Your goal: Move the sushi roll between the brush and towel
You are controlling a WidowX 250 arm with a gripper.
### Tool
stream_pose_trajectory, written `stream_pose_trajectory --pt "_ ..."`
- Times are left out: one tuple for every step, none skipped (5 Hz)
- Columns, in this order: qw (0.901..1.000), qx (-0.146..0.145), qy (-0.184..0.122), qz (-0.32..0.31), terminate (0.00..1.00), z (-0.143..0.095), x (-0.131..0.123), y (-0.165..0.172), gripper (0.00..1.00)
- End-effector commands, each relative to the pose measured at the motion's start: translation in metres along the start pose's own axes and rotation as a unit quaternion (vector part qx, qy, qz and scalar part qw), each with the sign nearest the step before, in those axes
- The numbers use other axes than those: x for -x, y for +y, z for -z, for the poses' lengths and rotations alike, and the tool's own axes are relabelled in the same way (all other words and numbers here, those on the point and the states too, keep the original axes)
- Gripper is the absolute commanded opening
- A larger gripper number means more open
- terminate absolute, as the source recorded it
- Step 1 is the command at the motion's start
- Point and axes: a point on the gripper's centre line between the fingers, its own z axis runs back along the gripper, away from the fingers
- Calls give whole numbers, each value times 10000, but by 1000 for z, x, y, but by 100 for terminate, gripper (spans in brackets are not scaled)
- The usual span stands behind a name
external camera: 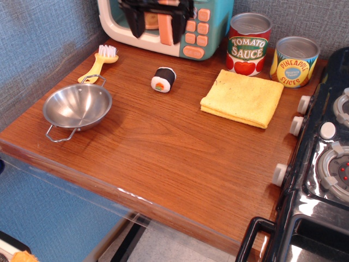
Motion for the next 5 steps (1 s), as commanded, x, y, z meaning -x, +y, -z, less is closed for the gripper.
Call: stream_pose_trajectory --pt "9996 -39 -237 141 0 -28 42 16 100" --pt "9994 -72 -149 296 0 -24 51 15 100" --pt "9982 -217 -122 538 0 -17 55 14 100" --pt "9982 -217 -122 538 0 -17 55 14 100" --pt "9982 -217 -122 538 100 -17 55 14 100"
